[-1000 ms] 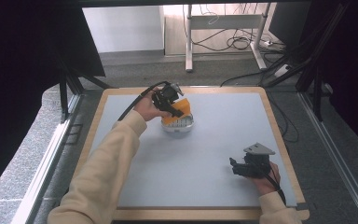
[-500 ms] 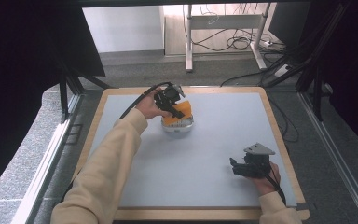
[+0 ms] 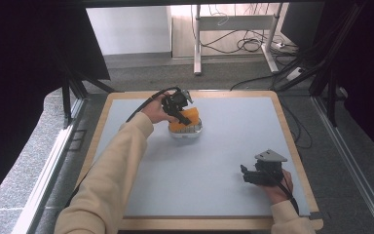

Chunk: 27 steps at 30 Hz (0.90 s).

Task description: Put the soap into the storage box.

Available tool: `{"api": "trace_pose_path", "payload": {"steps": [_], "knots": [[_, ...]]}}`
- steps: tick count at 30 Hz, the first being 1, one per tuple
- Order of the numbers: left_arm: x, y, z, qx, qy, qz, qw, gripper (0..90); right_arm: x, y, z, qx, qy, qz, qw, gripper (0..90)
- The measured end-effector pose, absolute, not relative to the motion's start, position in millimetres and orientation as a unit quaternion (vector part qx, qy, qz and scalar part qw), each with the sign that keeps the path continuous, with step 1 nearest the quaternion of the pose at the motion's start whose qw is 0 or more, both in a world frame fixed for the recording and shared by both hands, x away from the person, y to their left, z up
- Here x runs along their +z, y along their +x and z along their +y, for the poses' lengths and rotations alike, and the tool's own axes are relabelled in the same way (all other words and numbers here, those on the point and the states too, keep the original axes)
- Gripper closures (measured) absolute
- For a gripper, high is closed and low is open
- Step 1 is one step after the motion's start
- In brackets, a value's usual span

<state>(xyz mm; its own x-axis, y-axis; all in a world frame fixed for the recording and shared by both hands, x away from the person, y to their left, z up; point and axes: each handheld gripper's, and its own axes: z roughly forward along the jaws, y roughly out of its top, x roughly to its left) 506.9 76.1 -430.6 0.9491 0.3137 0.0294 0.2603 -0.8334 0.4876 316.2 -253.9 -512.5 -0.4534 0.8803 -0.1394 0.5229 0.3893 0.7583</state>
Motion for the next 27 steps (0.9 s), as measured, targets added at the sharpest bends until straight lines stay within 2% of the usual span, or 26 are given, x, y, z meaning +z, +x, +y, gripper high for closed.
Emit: {"api": "trace_pose_path", "payload": {"steps": [21,27], "knots": [[-456.5,514.8,67.1,0.061,0.961,0.137,0.231,61.5,-514.3,317.1,-255.1,0.322,0.448,0.787,0.275,15.2],[-440.9,513.0,71.2,0.094,0.95,0.153,0.256,47.9,-514.6,316.9,-254.7,0.321,0.448,0.788,0.275,15.2]]}}
